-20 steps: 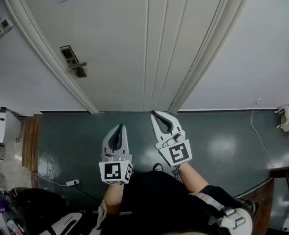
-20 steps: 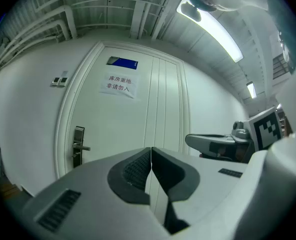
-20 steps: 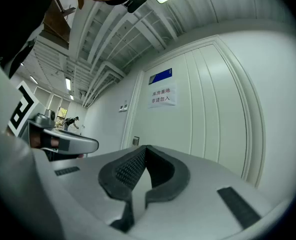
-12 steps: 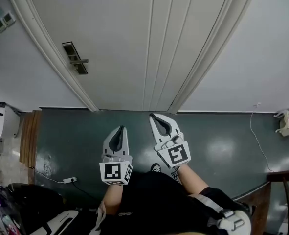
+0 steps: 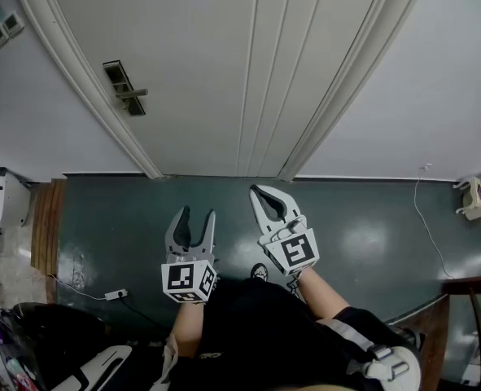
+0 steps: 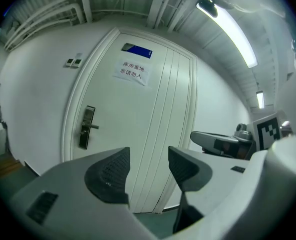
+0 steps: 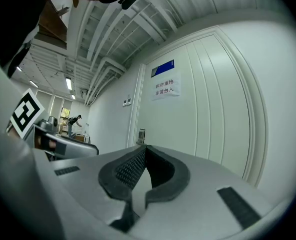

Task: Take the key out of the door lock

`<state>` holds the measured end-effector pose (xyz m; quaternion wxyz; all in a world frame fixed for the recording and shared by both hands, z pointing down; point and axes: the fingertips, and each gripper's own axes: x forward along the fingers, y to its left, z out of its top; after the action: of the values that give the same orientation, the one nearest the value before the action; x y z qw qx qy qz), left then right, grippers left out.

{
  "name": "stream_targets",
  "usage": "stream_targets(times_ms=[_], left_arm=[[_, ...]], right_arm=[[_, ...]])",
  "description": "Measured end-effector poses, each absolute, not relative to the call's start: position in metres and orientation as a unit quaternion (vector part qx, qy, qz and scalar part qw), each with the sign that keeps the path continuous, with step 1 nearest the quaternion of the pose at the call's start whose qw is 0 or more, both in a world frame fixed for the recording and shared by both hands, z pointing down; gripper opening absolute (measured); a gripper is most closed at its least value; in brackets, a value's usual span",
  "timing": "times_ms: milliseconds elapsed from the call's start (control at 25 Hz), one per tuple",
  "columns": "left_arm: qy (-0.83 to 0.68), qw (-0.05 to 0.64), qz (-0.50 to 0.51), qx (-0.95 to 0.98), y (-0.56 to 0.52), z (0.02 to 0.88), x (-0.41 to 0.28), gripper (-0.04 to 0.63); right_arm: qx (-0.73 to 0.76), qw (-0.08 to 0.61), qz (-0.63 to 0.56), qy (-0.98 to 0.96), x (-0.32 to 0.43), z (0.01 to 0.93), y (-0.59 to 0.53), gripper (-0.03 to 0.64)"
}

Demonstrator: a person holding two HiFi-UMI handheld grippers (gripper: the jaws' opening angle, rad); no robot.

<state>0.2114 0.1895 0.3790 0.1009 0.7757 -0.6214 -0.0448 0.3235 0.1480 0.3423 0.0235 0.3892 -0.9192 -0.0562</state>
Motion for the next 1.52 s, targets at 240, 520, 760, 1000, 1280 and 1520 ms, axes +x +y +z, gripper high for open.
stream_targets(times_ms=[240, 520, 760, 1000, 1280, 1520], left_arm=[[-0.641, 0.102, -0.057, 0.758, 0.208, 0.380, 0.175, 0.225], [-0.652, 0.103, -0.051, 0.750, 0.227, 0.385, 0.117, 0.225], [-0.659, 0.107, -0.047, 0.743, 0.237, 0.397, 0.078, 0.224], [-0.664, 0.127, -0.053, 0.735, 0.234, 0.412, 0.058, 0.224], [-0.667, 0.125, -0.040, 0.733, 0.187, 0.415, 0.031, 0.224], [-0.667, 0.125, -0.059, 0.732, 0.122, 0.403, 0.008, 0.224]], right_arm=[[0.373, 0.037, -0.053, -0.925, 0.291, 0.350, 0.158, 0.008], [0.352, 0.064, -0.052, -0.932, 0.230, 0.366, 0.173, 0.008], [0.343, 0.063, -0.046, -0.936, 0.194, 0.375, 0.175, 0.008], [0.329, 0.067, -0.048, -0.941, 0.166, 0.382, 0.164, 0.008], [0.314, 0.071, -0.034, -0.946, 0.133, 0.396, 0.112, 0.008], [0.299, 0.069, -0.032, -0.951, 0.105, 0.388, 0.044, 0.008]])
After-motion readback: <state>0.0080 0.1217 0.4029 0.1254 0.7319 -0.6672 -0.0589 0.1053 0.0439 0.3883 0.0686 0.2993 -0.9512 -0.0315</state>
